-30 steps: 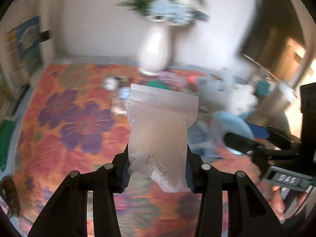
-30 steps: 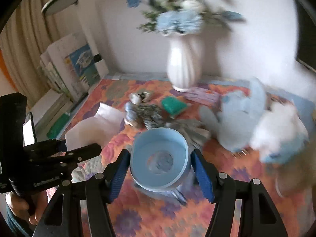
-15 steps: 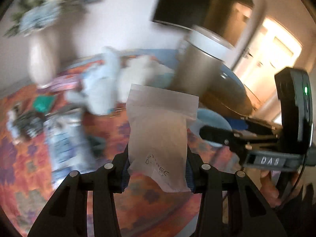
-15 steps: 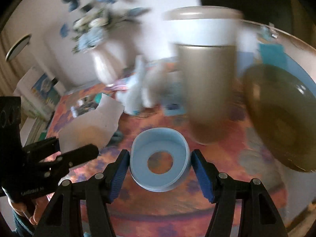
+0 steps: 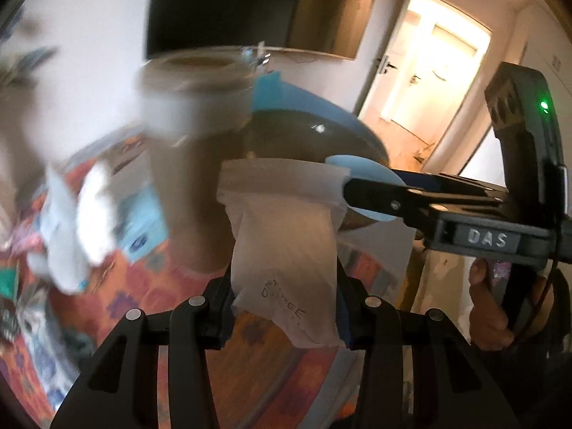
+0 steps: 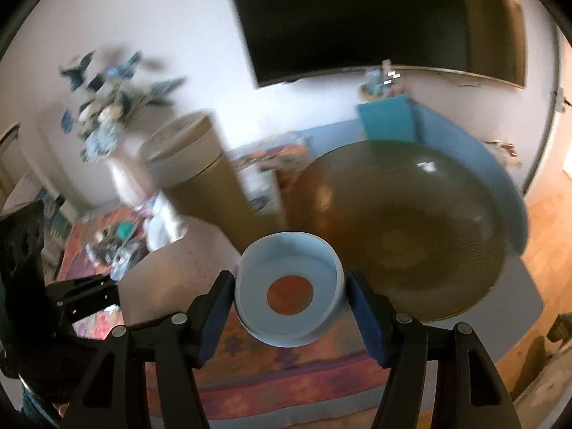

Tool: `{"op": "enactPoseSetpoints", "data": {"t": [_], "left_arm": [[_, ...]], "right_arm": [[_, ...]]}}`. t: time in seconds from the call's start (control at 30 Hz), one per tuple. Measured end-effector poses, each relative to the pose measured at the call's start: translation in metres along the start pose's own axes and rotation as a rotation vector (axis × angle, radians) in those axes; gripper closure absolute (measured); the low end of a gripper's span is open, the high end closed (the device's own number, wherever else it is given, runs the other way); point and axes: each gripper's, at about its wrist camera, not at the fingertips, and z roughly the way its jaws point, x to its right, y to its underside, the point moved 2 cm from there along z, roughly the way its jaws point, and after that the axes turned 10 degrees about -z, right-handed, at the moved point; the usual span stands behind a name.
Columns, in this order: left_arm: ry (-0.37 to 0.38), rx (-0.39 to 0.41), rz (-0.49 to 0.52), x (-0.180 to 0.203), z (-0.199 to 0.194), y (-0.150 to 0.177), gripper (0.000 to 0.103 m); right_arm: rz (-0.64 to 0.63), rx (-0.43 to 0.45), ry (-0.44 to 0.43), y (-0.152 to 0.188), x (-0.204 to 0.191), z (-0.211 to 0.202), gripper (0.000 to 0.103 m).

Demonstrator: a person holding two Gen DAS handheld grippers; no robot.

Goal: Organize soft objects
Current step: 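Carry bag and blue ring to the brown glass bowl and release both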

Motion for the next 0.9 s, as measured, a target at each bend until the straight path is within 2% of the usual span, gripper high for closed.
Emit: {"op": "enactPoseSetpoints", "data": {"t": [0.07, 0.27, 0.37, 0.47, 0.5, 0.57, 0.63, 0.7, 0.8, 0.9], "left_arm": [[-0.008, 0.021, 0.023, 0.016, 0.01, -0.012, 0.062], [-0.126, 0.086, 0.048, 0.045, 0.06, -0.043, 0.062], [-0.188, 0.092, 0.072, 0.052, 0.084, -0.052, 0.062], [-0.212, 0.103, 0.11, 0.057, 0.093, -0.053, 0.058], [-0.207, 0.104, 0.118, 0.056, 0.095, -0.053, 0.052], [-0.194, 0.088, 0.118, 0.061, 0.104, -0.057, 0.049], [-0.158, 0.08, 0.112, 0.062, 0.104, -0.055, 0.032], [-0.154, 0.09, 0.131, 0.069, 0.105, -0.051, 0.024], [-0.189, 0.11, 0.196, 0.083, 0.101, -0.042, 0.023], [-0.174, 0.113, 0.226, 0.093, 0.09, -0.032, 0.022]], "right_arm": [[0.023, 0.017, 0.022, -0.005, 0.016, -0.002, 0.04], [0.221, 0.061, 0.136, -0.023, 0.079, 0.012, 0.039], [0.286, 0.047, 0.175, -0.03, 0.102, 0.031, 0.039], [0.312, 0.029, 0.219, -0.034, 0.115, 0.047, 0.037], [0.323, 0.026, 0.217, -0.035, 0.119, 0.051, 0.036], [0.352, 0.028, 0.191, -0.034, 0.126, 0.056, 0.034], [0.377, 0.029, 0.167, -0.033, 0.131, 0.06, 0.026], [0.383, 0.036, 0.157, -0.03, 0.133, 0.059, 0.026], [0.381, 0.033, 0.154, -0.026, 0.131, 0.056, 0.026], [0.375, 0.052, 0.14, -0.023, 0.126, 0.043, 0.026]]}}
